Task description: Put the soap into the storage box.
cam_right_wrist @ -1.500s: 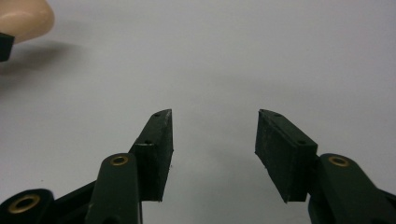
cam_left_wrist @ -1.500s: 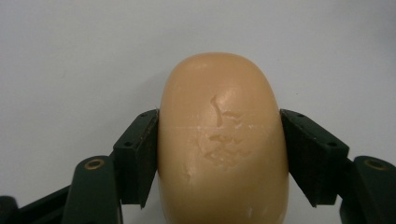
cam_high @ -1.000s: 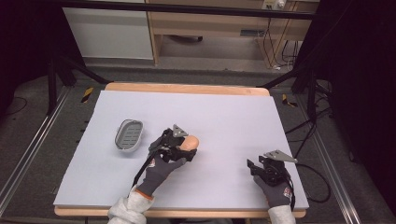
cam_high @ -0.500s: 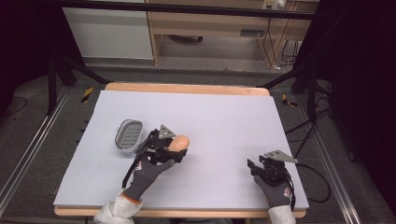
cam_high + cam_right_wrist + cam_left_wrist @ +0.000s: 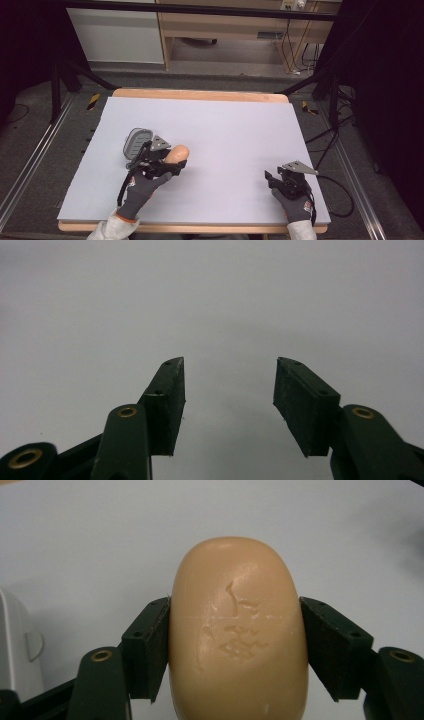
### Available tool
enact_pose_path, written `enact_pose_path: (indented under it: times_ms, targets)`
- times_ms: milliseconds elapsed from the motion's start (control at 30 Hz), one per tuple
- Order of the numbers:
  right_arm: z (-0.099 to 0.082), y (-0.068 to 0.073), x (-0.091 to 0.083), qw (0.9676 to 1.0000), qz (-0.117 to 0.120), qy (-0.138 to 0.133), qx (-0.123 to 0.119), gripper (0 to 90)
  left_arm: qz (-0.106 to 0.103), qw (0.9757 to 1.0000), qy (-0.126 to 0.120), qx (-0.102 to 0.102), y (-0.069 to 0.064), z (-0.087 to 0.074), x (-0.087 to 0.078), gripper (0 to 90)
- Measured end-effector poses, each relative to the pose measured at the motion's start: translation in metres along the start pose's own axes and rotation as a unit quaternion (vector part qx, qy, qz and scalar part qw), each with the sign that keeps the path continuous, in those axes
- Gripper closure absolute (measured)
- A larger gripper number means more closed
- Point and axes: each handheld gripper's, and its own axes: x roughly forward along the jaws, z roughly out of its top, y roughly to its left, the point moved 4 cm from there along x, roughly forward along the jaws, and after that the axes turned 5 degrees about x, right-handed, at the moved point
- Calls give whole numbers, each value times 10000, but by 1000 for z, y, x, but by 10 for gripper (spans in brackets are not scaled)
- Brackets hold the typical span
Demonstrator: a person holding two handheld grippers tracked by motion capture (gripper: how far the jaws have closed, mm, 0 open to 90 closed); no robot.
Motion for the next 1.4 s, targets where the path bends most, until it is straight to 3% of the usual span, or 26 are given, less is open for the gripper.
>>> enact_pose_path:
  times_ms: [300,933,1400]
  targets:
    - [0,2,-1,10000,-5,20,-21,463,82,9999,-66,-109,14,-4,-12,318]
    - [0,1,1,10000,-6,29,-76,464,378,9977,-264,-495,58,-1,-35,318]
    - [1,2,2,9999,-14,9,-99,464,616,9951,-253,-735,90,-6,-32,319]
